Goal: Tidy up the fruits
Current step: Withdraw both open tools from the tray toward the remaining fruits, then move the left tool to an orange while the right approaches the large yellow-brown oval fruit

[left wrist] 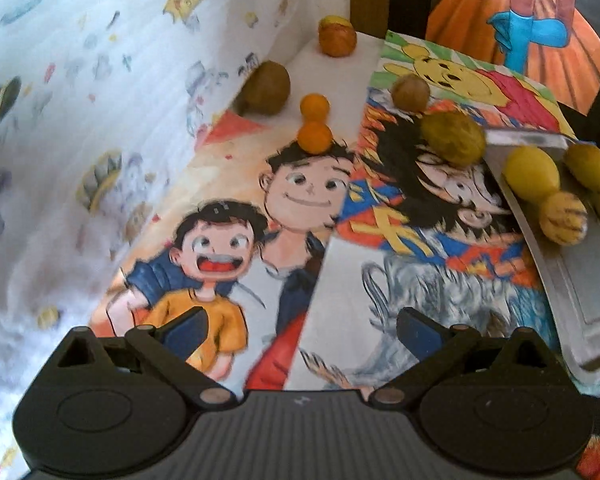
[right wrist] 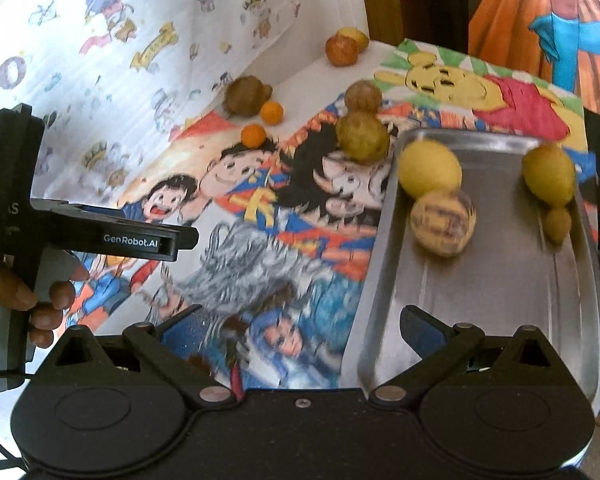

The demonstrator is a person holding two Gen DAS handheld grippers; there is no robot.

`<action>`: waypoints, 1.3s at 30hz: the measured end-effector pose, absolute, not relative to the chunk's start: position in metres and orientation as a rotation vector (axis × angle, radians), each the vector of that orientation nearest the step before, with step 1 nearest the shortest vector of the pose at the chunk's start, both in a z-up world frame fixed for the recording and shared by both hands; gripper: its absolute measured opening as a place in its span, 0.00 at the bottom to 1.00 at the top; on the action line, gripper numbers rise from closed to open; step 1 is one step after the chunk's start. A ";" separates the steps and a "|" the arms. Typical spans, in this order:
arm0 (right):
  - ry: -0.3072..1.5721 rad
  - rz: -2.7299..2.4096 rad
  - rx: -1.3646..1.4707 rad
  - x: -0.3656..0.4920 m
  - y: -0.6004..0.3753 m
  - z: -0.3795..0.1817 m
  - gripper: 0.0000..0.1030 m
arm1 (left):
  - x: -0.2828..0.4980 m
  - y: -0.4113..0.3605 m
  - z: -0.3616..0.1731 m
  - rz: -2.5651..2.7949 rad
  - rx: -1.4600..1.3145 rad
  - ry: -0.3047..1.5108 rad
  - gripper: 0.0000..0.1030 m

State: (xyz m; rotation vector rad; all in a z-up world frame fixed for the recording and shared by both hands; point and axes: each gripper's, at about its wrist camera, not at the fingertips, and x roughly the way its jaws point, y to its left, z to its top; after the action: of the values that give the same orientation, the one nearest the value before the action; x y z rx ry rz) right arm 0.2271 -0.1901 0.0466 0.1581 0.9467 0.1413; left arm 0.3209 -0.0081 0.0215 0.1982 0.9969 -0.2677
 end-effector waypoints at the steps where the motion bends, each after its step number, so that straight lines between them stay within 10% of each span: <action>1: 0.939 0.147 0.153 0.232 -0.192 0.048 0.99 | 0.325 -0.010 0.022 -0.264 0.199 0.992 0.99; 39: 0.760 0.205 -0.449 0.399 -0.188 -0.003 0.90 | 0.458 -0.059 -0.002 -0.193 0.074 0.952 0.99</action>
State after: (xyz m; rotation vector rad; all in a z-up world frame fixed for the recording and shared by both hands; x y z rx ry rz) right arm 0.3992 -0.1877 -0.0031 -0.4487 0.7597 0.2055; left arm 0.4579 -0.0593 -0.0022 0.0741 0.9517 -0.1928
